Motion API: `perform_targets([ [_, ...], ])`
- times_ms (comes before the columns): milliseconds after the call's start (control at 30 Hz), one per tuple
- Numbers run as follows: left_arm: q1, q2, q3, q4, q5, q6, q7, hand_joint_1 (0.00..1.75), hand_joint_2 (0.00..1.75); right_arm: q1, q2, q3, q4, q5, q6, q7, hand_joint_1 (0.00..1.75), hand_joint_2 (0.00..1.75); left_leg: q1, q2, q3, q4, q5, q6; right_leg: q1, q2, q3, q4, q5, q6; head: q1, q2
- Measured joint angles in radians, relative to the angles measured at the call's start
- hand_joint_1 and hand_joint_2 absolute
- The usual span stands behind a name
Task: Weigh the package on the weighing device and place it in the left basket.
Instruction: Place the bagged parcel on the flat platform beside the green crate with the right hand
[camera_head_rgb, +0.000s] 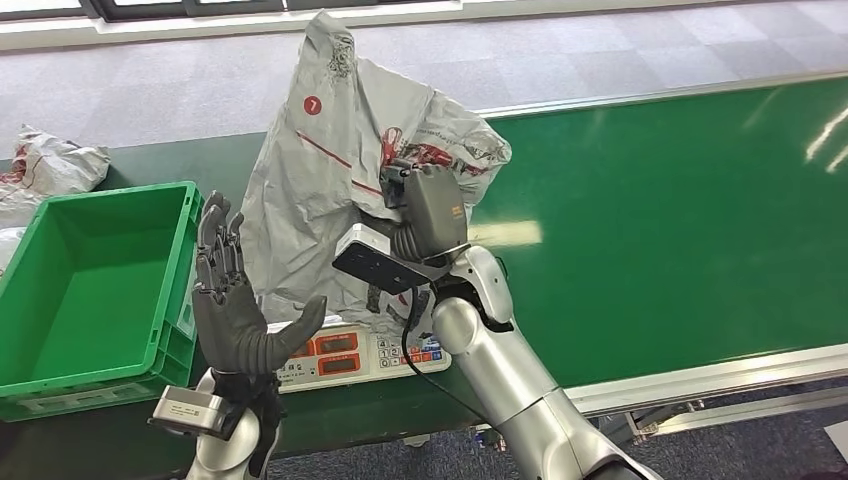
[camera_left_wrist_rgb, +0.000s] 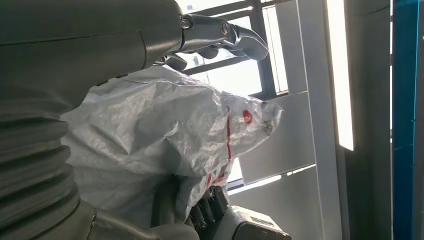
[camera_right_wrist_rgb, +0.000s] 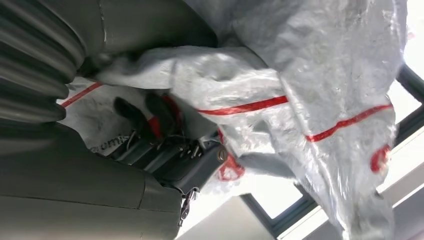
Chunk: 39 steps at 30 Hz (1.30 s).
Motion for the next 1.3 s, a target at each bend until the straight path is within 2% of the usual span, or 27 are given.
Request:
perform_targets([
  [33, -0.003, 0.000, -0.001, 0.002, 0.000, 0.000, 0.000, 0.00, 1.75, -0.003, 0.000, 0.000, 0.007, -0.001, -0.011, 0.004, 0.00, 0.00, 0.000, 0.000, 0.000, 0.000, 0.000, 0.000, 0.000, 0.000, 0.000, 0.000, 0.000, 0.000, 0.000, 0.000],
  [600, -0.008, 0.004, -0.012, 0.011, -0.001, 0.003, 0.000, 0.00, 1.75, -0.029, -0.002, -0.001, 0.079, -0.010, -0.040, 0.021, 0.00, 0.00, 0.000, 0.000, 0.000, 0.000, 0.000, 0.000, 0.000, 0.000, -0.001, 0.000, 0.000, 0.000, 0.000, 0.000],
  [1000, -0.010, 0.008, -0.013, 0.011, -0.016, 0.012, 0.000, 0.00, 1.75, -0.042, -0.023, -0.025, 0.178, 0.041, 0.033, 0.084, 0.00, 0.00, 0.000, 0.000, 0.000, 0.000, 0.000, 0.000, 0.000, 0.000, -0.001, 0.000, 0.000, 0.000, 0.000, 0.000],
  [1100, -0.011, 0.008, -0.013, 0.011, -0.028, 0.011, 0.000, 0.00, 1.75, -0.039, -0.032, -0.039, 0.198, 0.053, 0.000, 0.090, 0.00, 0.00, 0.000, 0.000, 0.000, 0.000, 0.000, 0.000, 0.000, 0.000, -0.001, 0.000, 0.000, 0.000, 0.000, 0.000],
  [1200, -0.011, 0.008, -0.012, 0.011, -0.040, 0.011, 0.000, 0.00, 1.75, -0.023, -0.041, -0.066, 0.183, 0.039, -0.069, 0.057, 0.00, 0.00, 0.000, 0.001, 0.000, 0.000, 0.000, 0.000, 0.000, 0.000, -0.001, 0.000, 0.000, 0.000, 0.000, 0.000],
  [1300, -0.011, 0.008, -0.012, 0.011, -0.043, 0.011, 0.000, 0.00, 1.75, -0.009, -0.047, -0.079, 0.161, 0.033, -0.080, 0.049, 0.00, 0.00, 0.000, 0.001, 0.000, 0.000, 0.000, 0.000, 0.000, 0.001, -0.001, 0.000, 0.000, 0.000, 0.000, 0.000],
])
